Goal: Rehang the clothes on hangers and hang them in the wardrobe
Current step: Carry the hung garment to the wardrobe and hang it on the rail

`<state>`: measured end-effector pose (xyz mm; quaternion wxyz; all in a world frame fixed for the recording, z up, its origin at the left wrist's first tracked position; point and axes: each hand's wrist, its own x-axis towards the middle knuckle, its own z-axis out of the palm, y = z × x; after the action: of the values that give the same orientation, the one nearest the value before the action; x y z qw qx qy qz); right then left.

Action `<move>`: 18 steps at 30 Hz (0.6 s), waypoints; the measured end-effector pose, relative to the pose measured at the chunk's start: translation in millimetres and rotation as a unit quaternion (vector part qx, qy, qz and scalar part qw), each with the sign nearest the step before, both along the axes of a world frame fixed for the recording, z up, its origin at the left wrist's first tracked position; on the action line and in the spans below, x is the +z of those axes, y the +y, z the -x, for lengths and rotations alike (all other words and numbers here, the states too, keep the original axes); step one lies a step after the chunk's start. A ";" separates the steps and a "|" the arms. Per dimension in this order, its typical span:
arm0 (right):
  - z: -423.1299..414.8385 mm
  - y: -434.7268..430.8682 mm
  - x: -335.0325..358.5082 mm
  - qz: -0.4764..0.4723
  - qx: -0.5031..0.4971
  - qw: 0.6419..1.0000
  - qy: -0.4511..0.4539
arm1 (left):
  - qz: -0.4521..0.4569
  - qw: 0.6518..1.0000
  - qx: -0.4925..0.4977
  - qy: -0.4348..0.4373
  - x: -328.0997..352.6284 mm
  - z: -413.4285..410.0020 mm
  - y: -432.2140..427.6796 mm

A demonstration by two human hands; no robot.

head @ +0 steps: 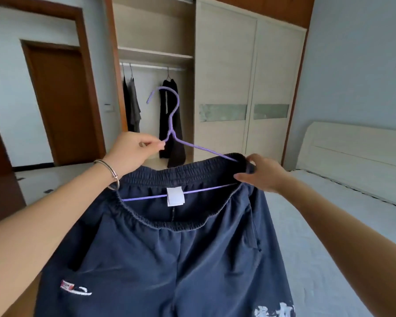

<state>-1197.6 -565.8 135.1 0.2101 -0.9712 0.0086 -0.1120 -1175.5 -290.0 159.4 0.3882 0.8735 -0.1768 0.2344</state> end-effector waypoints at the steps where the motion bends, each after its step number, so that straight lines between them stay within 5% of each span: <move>1: -14.5 21.1 -0.2 -0.003 0.001 1.000 -0.006 | 0.000 1.000 0.000 0.000 -2.4 -7.6 19.9; 6: -81.2 117.1 16.2 -0.117 0.040 0.992 -0.022 | -0.051 0.998 0.032 -0.005 -3.7 -42.9 110.3; 12: -144.2 195.9 22.0 -0.347 0.069 0.935 -0.012 | -0.087 0.994 0.067 -0.005 -12.1 -78.9 174.9; 14: -167.6 213.6 17.4 -0.335 0.070 0.939 -0.019 | -0.062 0.994 0.087 -0.005 -17.2 -93.3 196.6; 18: -213.1 253.3 12.1 -0.168 0.138 0.967 -0.134 | -0.038 0.993 0.108 0.001 -27.8 -135.6 227.5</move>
<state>-984.6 -312.5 147.2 0.3832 -0.8897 -0.1355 -0.2079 -1039.9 -62.5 131.6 0.3275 0.9018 -0.0894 0.2673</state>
